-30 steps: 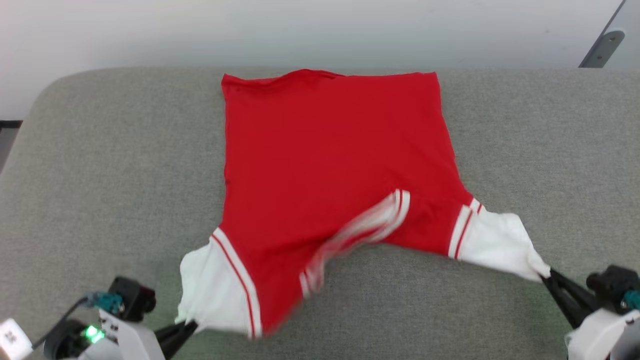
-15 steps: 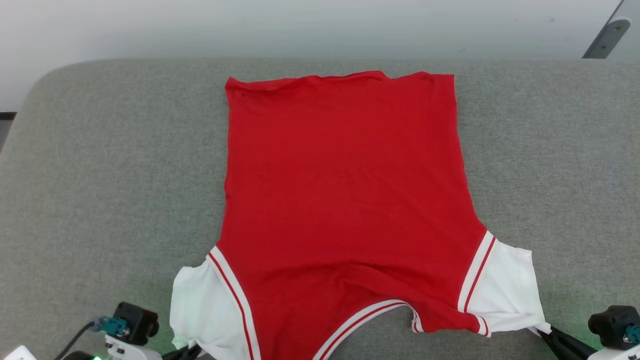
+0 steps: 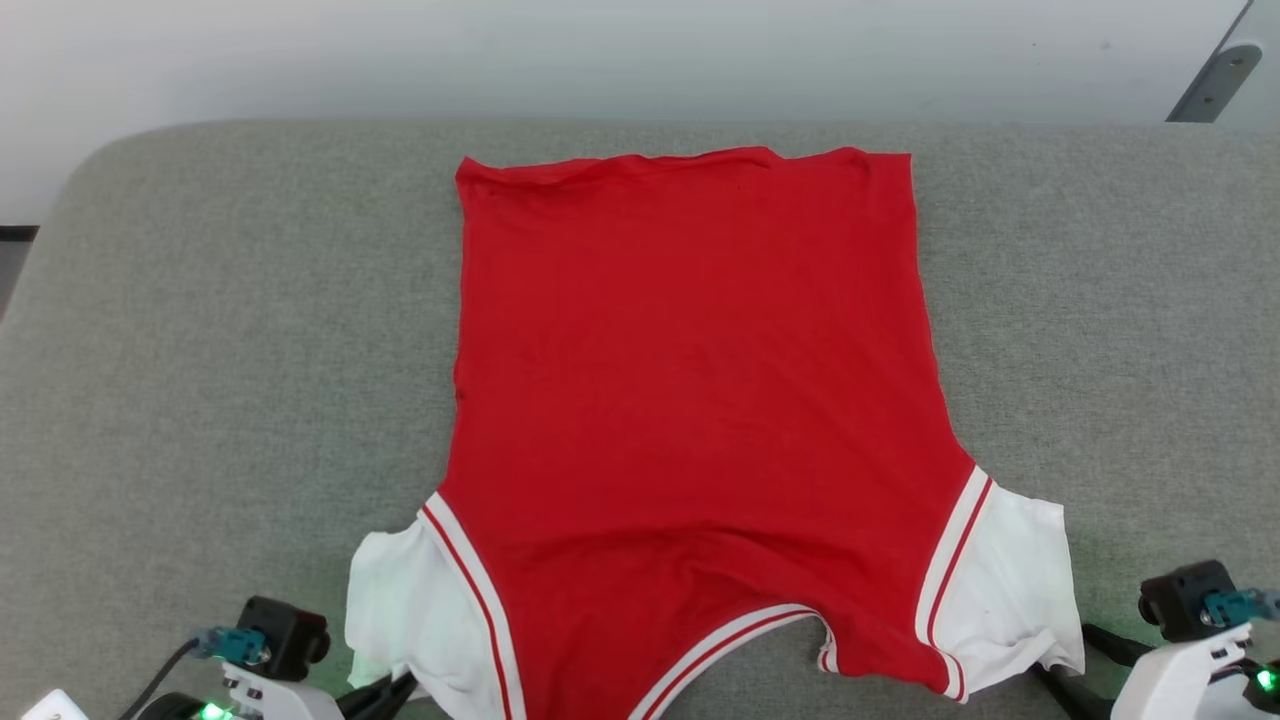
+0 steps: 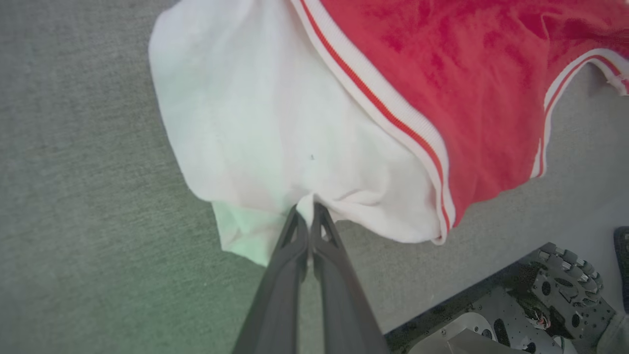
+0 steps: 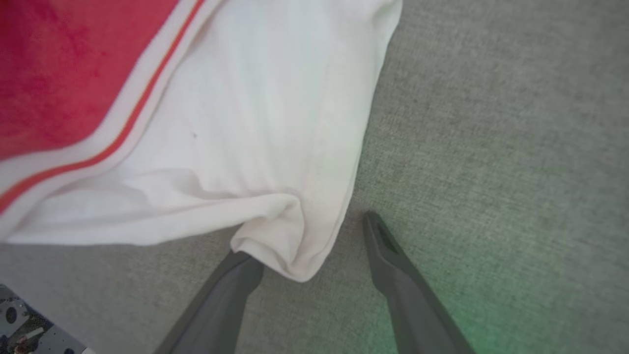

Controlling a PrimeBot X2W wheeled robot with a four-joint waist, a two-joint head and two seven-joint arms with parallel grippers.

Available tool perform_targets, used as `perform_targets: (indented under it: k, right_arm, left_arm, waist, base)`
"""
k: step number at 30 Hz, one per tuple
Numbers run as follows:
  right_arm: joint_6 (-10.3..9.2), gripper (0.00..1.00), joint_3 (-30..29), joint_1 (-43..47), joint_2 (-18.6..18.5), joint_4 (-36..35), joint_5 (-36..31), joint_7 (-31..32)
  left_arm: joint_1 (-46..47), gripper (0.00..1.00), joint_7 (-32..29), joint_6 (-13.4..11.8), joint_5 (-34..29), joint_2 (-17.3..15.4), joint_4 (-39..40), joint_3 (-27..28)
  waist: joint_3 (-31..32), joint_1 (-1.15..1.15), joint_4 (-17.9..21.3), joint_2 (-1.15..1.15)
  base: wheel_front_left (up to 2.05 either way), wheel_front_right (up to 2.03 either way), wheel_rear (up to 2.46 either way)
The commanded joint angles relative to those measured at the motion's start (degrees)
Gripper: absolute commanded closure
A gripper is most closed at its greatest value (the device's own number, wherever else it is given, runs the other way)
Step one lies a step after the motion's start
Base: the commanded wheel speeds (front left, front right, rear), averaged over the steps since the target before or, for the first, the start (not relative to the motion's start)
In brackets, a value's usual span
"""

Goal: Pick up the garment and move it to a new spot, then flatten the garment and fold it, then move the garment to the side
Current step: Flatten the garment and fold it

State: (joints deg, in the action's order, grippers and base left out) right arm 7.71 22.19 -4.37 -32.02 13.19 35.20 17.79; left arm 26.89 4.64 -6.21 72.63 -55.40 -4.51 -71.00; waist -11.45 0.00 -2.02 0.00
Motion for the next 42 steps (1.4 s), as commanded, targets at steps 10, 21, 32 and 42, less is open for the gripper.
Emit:
perform_targets:
  k: [10,21,32,42]
  right_arm:
    - [-0.27,0.00,-5.3,-0.4,-1.9,-9.6,6.1,6.7]
    - [-0.27,0.00,-13.2,-16.2,4.3,-13.5,-7.0,1.8]
    - [-0.26,0.00,-11.7,-43.6,10.6,16.3,-13.0,-2.2]
    - [-0.27,0.00,-15.0,-60.7,12.0,40.5,-17.4,4.8]
  left_arm:
    - [-0.3,1.00,1.8,-0.2,-0.6,1.2,-0.1,0.4]
    - [2.5,1.00,4.3,-0.3,-3.4,2.5,1.5,1.4]
    - [8.1,1.00,4.9,3.3,-6.6,6.6,-0.2,2.1]
    - [11.5,1.00,5.6,7.5,-7.6,11.6,-5.0,2.0]
  waist:
    - [0.9,0.00,-0.7,0.00]
    - [-2.7,0.00,-3.4,0.00]
    - [-10.7,0.00,-9.9,0.00]
    - [-15.4,0.00,-15.3,0.00]
  base:
    - [0.00,0.00,0.00]
    - [0.00,0.00,0.00]
    - [0.00,0.00,0.00]
    - [0.00,0.00,0.00]
